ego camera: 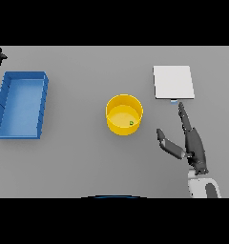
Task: Pick up the red beaker and tilt it to pour out 1 green nut into yellow bowl. Pick up the yellow bowl and place it on the metallic measuring scale.
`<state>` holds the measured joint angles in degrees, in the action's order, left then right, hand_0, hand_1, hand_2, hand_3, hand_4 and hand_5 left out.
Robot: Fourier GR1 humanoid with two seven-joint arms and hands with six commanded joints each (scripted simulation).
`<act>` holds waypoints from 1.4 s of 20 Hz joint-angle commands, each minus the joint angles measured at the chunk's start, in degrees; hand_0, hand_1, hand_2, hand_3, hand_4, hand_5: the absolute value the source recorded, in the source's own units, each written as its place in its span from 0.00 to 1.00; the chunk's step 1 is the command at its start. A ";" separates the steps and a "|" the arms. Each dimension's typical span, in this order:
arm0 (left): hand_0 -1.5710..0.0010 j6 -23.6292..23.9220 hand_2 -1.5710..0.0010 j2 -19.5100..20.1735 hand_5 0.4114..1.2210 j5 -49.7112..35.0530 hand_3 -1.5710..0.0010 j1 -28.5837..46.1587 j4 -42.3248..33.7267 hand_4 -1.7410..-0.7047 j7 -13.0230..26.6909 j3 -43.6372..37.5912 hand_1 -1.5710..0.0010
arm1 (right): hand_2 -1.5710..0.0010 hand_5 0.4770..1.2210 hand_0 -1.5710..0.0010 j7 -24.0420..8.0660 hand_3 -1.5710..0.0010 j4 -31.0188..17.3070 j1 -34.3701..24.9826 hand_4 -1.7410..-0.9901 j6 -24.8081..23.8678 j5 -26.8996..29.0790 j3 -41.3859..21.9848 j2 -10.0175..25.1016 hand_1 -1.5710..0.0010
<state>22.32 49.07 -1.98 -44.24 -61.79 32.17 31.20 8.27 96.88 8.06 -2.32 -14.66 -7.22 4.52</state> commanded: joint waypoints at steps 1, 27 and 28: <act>0.00 1.53 0.00 0.71 1.00 -0.76 0.08 2.51 -1.92 0.00 0.91 0.15 0.00 | 1.00 0.25 1.00 -0.95 1.00 -0.63 -0.73 0.71 -0.14 0.12 0.15 -0.24 1.00; 0.92 -4.71 0.93 6.37 0.32 -15.03 0.94 11.32 -10.42 0.92 -0.12 8.06 0.94 | 1.00 0.25 1.00 -1.58 1.00 1.23 0.54 0.73 -0.58 -1.36 -1.17 -0.64 1.00; 0.94 -4.72 0.95 6.94 0.32 -15.30 0.95 11.57 -10.78 0.92 -0.94 7.62 0.95 | 1.00 0.25 1.00 -1.83 1.00 1.30 0.54 0.73 -0.97 -2.28 -1.39 -0.45 1.00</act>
<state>17.62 56.03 -17.26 -32.67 -72.56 31.16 38.81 6.45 98.18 8.60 -3.29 -16.93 -8.60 4.07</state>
